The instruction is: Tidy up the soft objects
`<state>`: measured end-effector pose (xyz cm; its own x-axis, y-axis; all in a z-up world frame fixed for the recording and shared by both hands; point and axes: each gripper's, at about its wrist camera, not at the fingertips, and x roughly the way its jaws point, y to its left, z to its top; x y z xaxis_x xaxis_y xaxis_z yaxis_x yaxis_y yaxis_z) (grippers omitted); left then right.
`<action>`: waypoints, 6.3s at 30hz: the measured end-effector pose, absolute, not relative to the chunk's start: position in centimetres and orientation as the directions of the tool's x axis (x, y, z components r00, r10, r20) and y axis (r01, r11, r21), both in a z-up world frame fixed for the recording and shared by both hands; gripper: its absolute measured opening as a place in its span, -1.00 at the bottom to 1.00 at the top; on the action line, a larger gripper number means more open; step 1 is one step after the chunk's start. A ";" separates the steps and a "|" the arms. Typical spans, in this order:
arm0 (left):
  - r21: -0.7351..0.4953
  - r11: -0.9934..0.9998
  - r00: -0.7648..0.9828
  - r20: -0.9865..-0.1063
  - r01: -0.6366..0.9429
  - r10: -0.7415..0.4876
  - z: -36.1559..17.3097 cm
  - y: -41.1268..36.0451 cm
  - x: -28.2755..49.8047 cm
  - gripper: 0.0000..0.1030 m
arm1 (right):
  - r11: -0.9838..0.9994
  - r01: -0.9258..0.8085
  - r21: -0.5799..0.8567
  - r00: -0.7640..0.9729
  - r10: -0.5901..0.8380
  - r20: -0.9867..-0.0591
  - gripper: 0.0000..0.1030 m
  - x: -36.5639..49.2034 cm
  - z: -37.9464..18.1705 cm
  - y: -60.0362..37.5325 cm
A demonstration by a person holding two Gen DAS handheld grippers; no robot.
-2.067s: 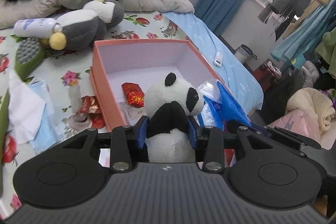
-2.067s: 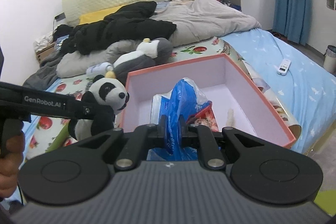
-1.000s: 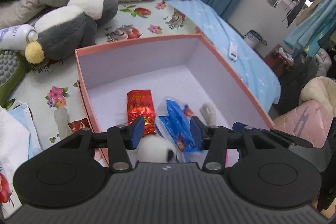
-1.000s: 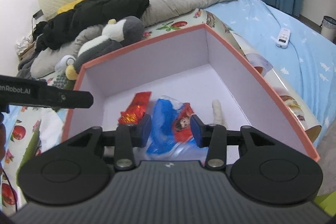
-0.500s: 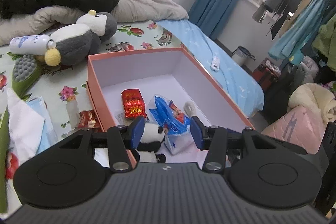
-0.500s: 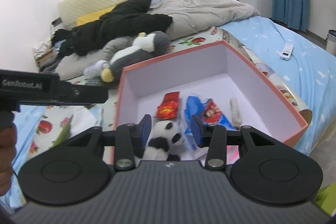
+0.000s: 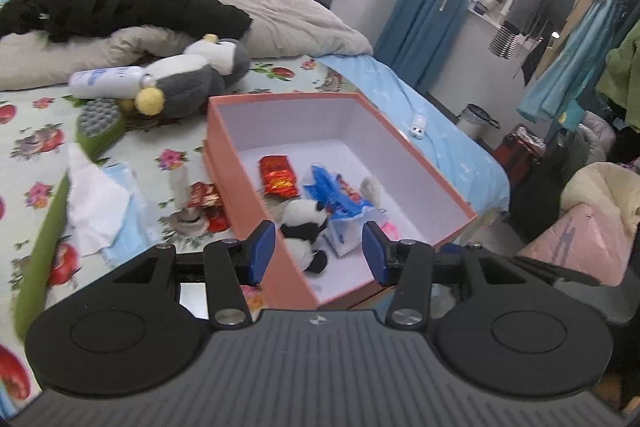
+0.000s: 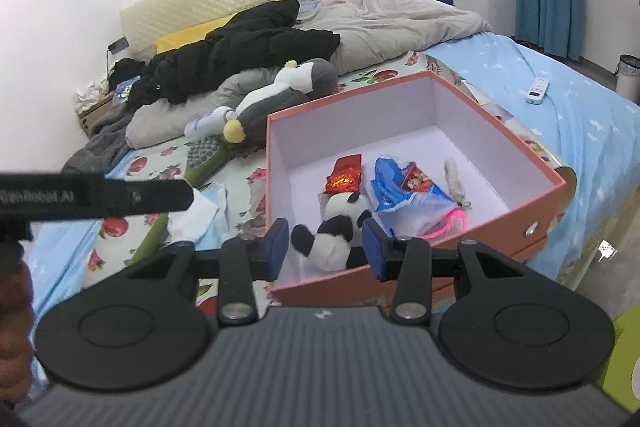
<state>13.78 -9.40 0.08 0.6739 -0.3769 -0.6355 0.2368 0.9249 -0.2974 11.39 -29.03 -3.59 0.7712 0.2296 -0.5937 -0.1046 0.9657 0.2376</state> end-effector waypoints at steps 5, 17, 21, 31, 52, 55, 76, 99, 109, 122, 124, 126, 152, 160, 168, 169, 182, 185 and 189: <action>-0.330 0.926 0.687 -0.631 0.185 -0.362 -0.3 -7.4 11.0 0.05 | 0.964 -0.136 0.227 0.761 0.248 -0.600 -0.15 9.0 -3.8 -27.5; -0.363 0.931 0.713 -0.641 0.044 -0.284 -2.2 -1.9 5.7 0.05 | 0.953 -0.214 0.216 0.709 0.303 -0.636 -0.16 6.2 -5.2 -23.3; -0.353 0.936 0.730 -0.639 0.004 -0.244 -2.1 -0.3 4.2 0.05 | 0.943 -0.255 0.214 0.690 0.333 -0.642 -0.16 6.0 -5.5 -21.6; -0.319 0.940 0.737 -0.664 -0.124 -0.128 -2.9 2.9 1.0 0.10 | 0.891 -0.402 0.213 0.607 0.433 -0.666 -0.15 5.3 -5.9 -17.8; -0.399 0.886 0.674 -0.724 -0.237 -0.146 -10.2 9.4 15.9 0.20 | 0.871 -0.461 0.171 0.559 0.435 -0.707 -0.15 16.8 -12.2 -11.4; -0.387 0.890 0.643 -0.751 -0.240 -0.153 -12.1 9.8 19.9 0.22 | 0.868 -0.466 0.170 0.551 0.435 -0.712 -0.15 19.8 -13.3 -10.1; -0.234 0.964 0.357 -0.917 -0.126 -0.176 -20.6 9.9 36.4 0.32 | 0.864 -0.501 0.053 0.425 0.299 -0.854 -0.60 29.9 -19.9 -4.0; -0.311 0.923 0.503 -0.849 -0.226 -0.163 -18.3 10.0 29.3 -0.97 | 0.879 -0.476 -0.003 0.526 0.282 -0.803 -0.82 25.5 -18.7 -5.8; -0.341 0.910 0.508 -0.841 -0.235 -0.184 -16.7 8.4 21.0 -0.97 | 0.905 -0.425 -0.015 0.514 0.227 -0.827 -0.82 19.7 -17.5 -8.5; -0.349 0.905 0.461 -0.862 -0.243 -0.209 -17.1 8.4 14.1 -0.47 | 0.919 -0.389 0.058 0.464 0.250 -0.850 -0.26 15.8 -15.9 -11.9; -0.340 0.908 0.452 -0.868 -0.246 -0.203 -16.9 8.6 14.2 0.19 | 0.920 -0.388 0.056 0.475 0.252 -0.843 0.06 15.8 -15.7 -12.0; -0.305 0.927 0.459 -0.870 -0.218 -0.178 -16.5 8.3 14.5 0.32 | 0.920 -0.387 0.060 0.482 0.257 -0.838 0.13 16.1 -15.6 -11.9; -0.124 0.990 0.421 -0.903 -0.071 -0.083 -19.3 4.4 18.8 -0.80 | 0.865 -0.502 0.017 0.428 0.266 -0.864 -0.82 18.8 -18.7 -8.8; -0.205 0.969 0.512 -0.852 -0.136 -0.109 -15.0 5.2 16.4 -0.82 | 0.890 -0.456 0.008 0.507 0.267 -0.820 -0.83 17.0 -15.0 -10.4; -0.228 0.962 0.612 -0.786 -0.149 -0.091 -9.5 5.6 12.0 -0.82 | 0.902 -0.432 0.005 0.584 0.284 -0.761 -0.84 13.5 -10.2 -11.3; -0.237 0.960 0.621 -0.778 -0.152 -0.094 -8.9 5.7 11.4 -0.82 | 0.903 -0.430 0.008 0.591 0.289 -0.753 -0.84 13.0 -9.6 -11.5; -0.318 0.941 0.740 -0.658 -0.112 -0.134 -1.4 5.3 5.6 -0.83 | 0.931 -0.358 0.073 0.700 0.320 -0.639 -0.84 8.4 -2.2 -14.5; -0.335 0.939 0.754 -0.636 -0.080 -0.163 -0.1 4.4 5.4 -0.83 | 0.940 -0.329 0.088 0.723 0.311 -0.617 -0.84 7.8 -0.9 -15.7; -0.358 0.933 0.761 -0.611 -0.019 -0.219 1.1 2.3 5.6 -0.83 | 0.953 -0.286 0.098 0.753 0.287 -0.592 -0.84 7.0 0.5 -17.7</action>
